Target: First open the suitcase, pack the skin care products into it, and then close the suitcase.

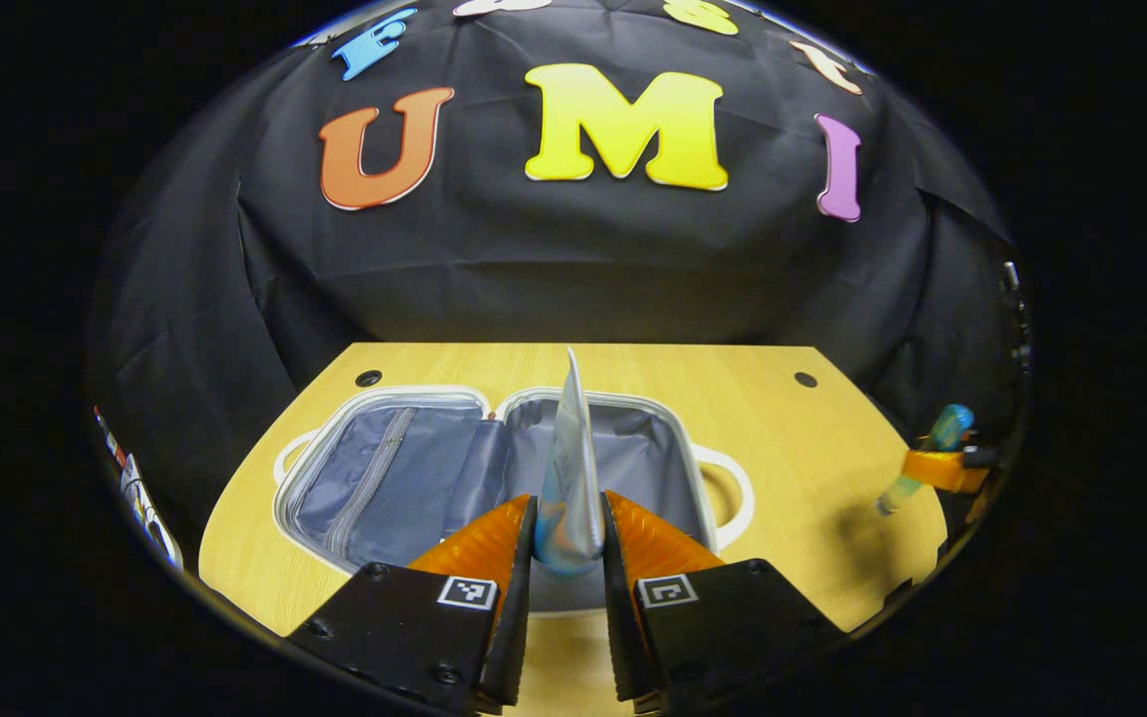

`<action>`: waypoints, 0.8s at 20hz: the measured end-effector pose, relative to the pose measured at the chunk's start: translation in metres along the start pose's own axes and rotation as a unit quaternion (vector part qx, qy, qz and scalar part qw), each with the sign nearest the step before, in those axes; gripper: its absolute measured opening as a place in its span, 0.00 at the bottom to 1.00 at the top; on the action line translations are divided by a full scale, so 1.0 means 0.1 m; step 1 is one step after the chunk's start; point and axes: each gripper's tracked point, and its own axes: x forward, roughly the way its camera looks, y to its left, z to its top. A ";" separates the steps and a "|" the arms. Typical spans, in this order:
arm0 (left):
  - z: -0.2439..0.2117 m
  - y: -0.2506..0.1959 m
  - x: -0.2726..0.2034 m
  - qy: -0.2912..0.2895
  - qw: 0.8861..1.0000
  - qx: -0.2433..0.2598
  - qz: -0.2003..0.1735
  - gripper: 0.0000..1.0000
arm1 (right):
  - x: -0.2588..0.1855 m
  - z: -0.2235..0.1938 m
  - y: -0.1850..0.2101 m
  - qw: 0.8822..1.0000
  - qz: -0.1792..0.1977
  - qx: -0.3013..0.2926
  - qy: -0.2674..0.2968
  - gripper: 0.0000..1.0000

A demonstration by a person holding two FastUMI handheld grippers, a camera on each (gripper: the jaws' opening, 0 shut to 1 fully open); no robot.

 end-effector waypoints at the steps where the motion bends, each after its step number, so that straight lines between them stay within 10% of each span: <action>1: -0.02 0.05 0.10 0.009 1.000 0.001 0.000 0.37 | -0.06 0.02 0.00 1.000 -0.007 0.005 -0.003 0.39; 16: -0.85 0.12 0.99 0.173 0.985 -0.005 -0.003 0.37 | -0.31 -0.12 0.17 0.999 -0.034 0.005 0.020 0.39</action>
